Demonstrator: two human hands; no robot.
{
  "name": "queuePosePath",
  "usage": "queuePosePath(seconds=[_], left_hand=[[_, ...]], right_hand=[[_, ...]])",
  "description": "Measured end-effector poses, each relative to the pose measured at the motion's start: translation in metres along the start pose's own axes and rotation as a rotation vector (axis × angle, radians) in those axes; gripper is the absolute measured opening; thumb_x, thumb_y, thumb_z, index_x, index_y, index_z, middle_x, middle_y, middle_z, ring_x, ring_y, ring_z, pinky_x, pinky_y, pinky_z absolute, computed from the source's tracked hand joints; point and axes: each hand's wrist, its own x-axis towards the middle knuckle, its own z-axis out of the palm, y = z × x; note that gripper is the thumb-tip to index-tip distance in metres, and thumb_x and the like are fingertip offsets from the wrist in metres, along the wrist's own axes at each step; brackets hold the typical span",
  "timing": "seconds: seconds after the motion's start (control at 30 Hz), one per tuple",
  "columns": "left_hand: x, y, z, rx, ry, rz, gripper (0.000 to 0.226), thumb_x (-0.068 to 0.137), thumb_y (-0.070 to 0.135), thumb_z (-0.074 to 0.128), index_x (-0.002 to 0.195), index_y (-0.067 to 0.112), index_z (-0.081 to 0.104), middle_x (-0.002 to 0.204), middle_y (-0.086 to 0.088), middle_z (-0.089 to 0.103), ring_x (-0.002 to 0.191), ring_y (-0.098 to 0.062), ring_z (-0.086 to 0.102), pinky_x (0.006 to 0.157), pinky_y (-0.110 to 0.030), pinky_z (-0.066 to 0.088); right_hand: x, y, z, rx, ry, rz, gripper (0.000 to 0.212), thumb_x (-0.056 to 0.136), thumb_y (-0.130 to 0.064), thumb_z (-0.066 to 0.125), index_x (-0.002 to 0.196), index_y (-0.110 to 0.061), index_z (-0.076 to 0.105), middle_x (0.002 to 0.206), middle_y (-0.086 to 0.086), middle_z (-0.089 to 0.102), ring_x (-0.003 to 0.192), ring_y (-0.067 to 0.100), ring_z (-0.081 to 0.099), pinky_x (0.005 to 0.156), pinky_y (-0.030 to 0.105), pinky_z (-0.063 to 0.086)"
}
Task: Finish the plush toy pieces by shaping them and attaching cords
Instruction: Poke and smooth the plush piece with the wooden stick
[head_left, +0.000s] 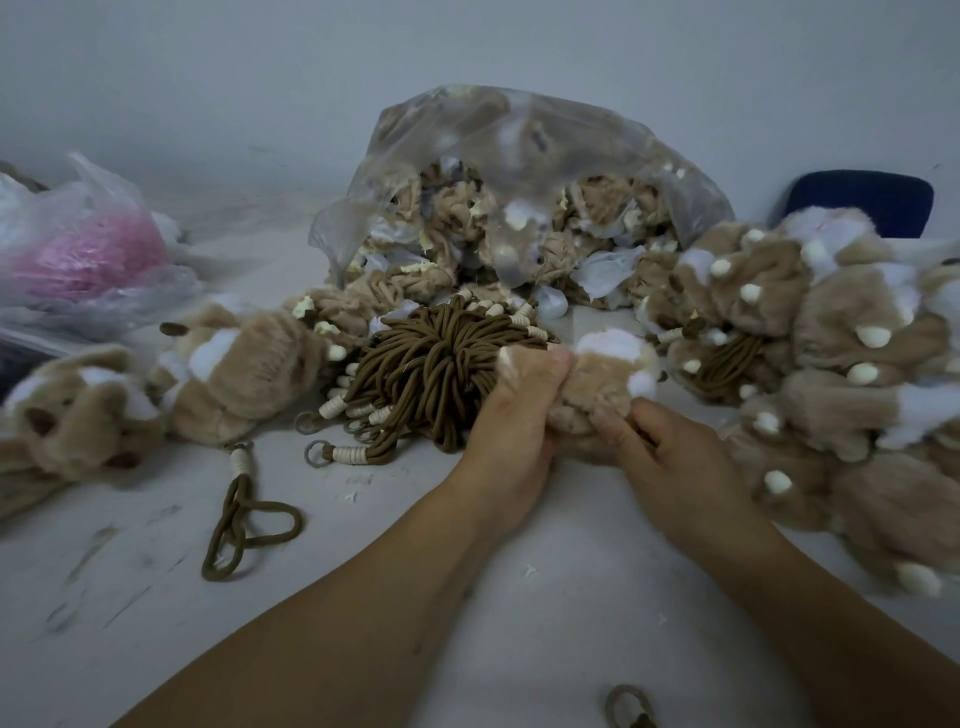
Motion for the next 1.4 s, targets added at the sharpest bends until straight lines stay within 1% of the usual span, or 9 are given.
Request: queuePosePath(seconds=[0.13,0.3,0.47,0.6,0.87,1.0,1.13,1.33,1.4], left_hand=[[-0.003,-0.008,0.006,0.062,-0.041,0.001,0.037,0.103,0.027,0.049,0.117,-0.004,0.062,0.116,-0.023,0.067,0.111,-0.032,0.064,0.102,-0.042,0.050],[-0.003,0.001,-0.001,0.068,0.171,-0.079,0.049,0.100,0.038,0.052,0.119,-0.006,0.063,0.114,-0.026,0.069,0.111,-0.035,0.066,0.102,-0.047,0.051],[0.002,0.008,-0.003,0.039,0.344,-0.047,0.049,0.099,0.040,0.053,0.113,-0.005,0.066,0.107,-0.022,0.072,0.104,-0.033,0.070,0.096,-0.043,0.054],[-0.001,0.006,-0.001,0.076,0.303,-0.078,0.044,0.098,0.035,0.056,0.111,-0.005,0.067,0.105,-0.022,0.073,0.102,-0.032,0.070,0.097,-0.046,0.054],[-0.005,-0.007,0.006,0.167,0.188,-0.065,0.042,0.100,0.035,0.052,0.107,-0.003,0.069,0.106,-0.023,0.072,0.106,-0.035,0.068,0.102,-0.052,0.049],[-0.005,-0.004,0.002,0.164,0.232,-0.063,0.047,0.090,0.040,0.059,0.106,-0.002,0.071,0.104,-0.022,0.073,0.104,-0.032,0.070,0.097,-0.043,0.053],[-0.003,0.002,-0.002,0.115,0.256,-0.018,0.038,0.094,0.041,0.053,0.104,0.013,0.077,0.106,-0.016,0.074,0.105,-0.029,0.069,0.094,-0.040,0.054],[-0.006,0.001,0.002,0.205,0.278,0.124,0.036,0.101,0.047,0.044,0.106,0.031,0.076,0.109,-0.005,0.075,0.106,-0.019,0.070,0.095,-0.039,0.054],[-0.008,0.000,0.004,0.258,0.265,0.149,0.036,0.096,0.052,0.045,0.104,0.036,0.076,0.106,0.001,0.076,0.103,-0.013,0.070,0.090,-0.030,0.056]], right_hand=[[0.001,-0.002,0.002,0.025,0.025,0.015,0.047,0.083,-0.056,0.043,0.078,-0.014,0.064,0.071,-0.003,0.067,0.072,0.019,0.062,0.068,0.041,0.051],[0.001,0.001,0.003,-0.057,-0.040,-0.003,0.053,0.076,-0.072,0.035,0.063,-0.022,0.045,0.054,-0.009,0.052,0.058,0.010,0.052,0.056,0.034,0.042],[0.003,0.008,-0.002,-0.112,-0.045,-0.027,0.057,0.077,-0.076,0.033,0.061,-0.023,0.043,0.057,-0.012,0.050,0.052,0.009,0.047,0.053,0.035,0.040],[0.002,0.004,-0.003,-0.078,-0.044,-0.077,0.055,0.078,-0.073,0.039,0.059,-0.021,0.042,0.056,-0.011,0.049,0.051,0.009,0.045,0.052,0.034,0.038],[-0.002,-0.005,0.000,-0.001,-0.013,-0.048,0.047,0.074,-0.068,0.039,0.052,-0.028,0.036,0.056,-0.025,0.053,0.054,-0.001,0.048,0.049,0.022,0.031],[-0.002,-0.006,0.002,-0.014,-0.027,-0.045,0.046,0.076,-0.066,0.041,0.052,-0.027,0.039,0.054,-0.020,0.053,0.050,0.002,0.045,0.050,0.025,0.031],[-0.003,-0.005,0.001,-0.106,-0.040,-0.063,0.056,0.074,-0.074,0.030,0.061,-0.022,0.045,0.051,-0.006,0.048,0.055,0.007,0.049,0.054,0.033,0.039],[-0.009,-0.011,0.009,-0.171,0.018,-0.055,0.053,0.076,-0.075,0.023,0.058,-0.026,0.035,0.048,-0.009,0.043,0.051,0.003,0.045,0.047,0.023,0.025],[-0.009,-0.013,0.011,-0.147,0.024,-0.068,0.051,0.076,-0.074,0.023,0.058,-0.028,0.035,0.049,-0.011,0.043,0.051,0.003,0.045,0.047,0.022,0.025]])
